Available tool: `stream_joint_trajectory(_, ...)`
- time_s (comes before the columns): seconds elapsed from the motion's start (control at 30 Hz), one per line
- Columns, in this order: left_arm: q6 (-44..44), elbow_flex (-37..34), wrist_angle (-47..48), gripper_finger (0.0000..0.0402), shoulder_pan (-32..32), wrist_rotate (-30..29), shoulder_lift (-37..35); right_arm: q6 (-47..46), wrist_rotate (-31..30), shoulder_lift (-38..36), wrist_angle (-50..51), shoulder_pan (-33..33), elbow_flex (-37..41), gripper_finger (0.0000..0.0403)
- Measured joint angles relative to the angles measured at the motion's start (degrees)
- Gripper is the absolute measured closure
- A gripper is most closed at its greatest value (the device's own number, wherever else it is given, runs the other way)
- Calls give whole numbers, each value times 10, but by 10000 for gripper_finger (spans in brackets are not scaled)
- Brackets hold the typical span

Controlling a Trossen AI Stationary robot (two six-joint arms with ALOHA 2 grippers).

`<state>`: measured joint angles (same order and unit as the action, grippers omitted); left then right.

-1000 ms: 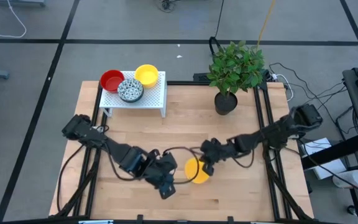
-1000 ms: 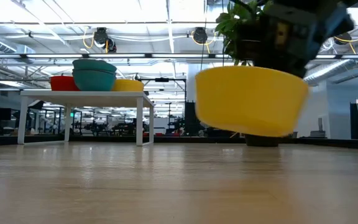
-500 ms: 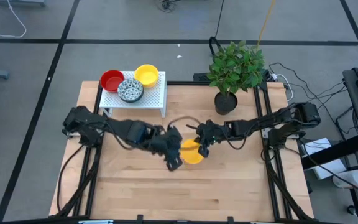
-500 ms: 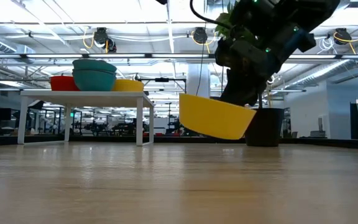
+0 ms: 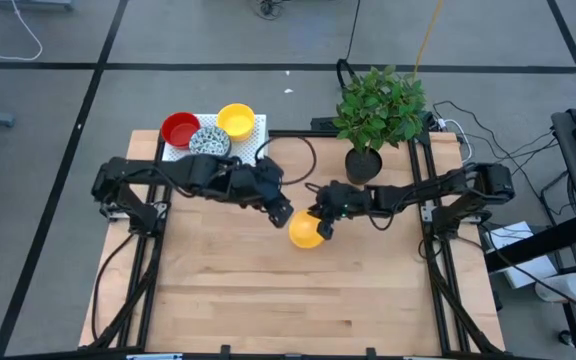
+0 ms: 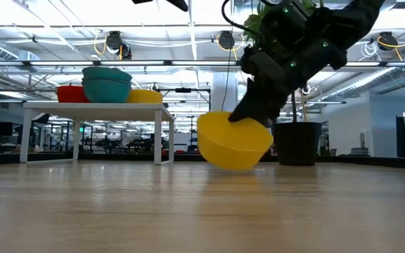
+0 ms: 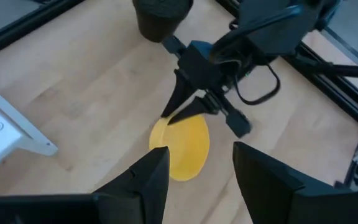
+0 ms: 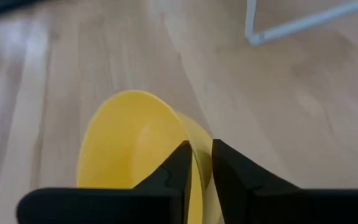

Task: Pick & Place Mini bowls
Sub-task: Stack the yellow bowl on the yellow bowls on the shelf

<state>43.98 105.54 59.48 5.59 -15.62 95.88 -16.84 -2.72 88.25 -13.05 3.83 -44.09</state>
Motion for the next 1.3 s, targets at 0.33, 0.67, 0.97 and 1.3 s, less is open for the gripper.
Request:
stream_joint_trajectory(0.33, -8, 0, -1, 220, -28, 0, 0, -11, 12, 75, -97, 5, -2, 336)
stream_joint_trajectory(0.67, -84, 0, 0, 220, -34, 6, 0, -20, 14, 83, -112, 6, -3, 275)
stream_joint_trajectory(0.97, -231, 0, 6, 220, -27, 82, 9, -20, 15, -51, 0, 6, -3, 227)
stream_joint_trajectory(1.3, -357, 0, 4, 220, 12, 83, 82, -28, 14, -231, 122, -6, -3, 243)
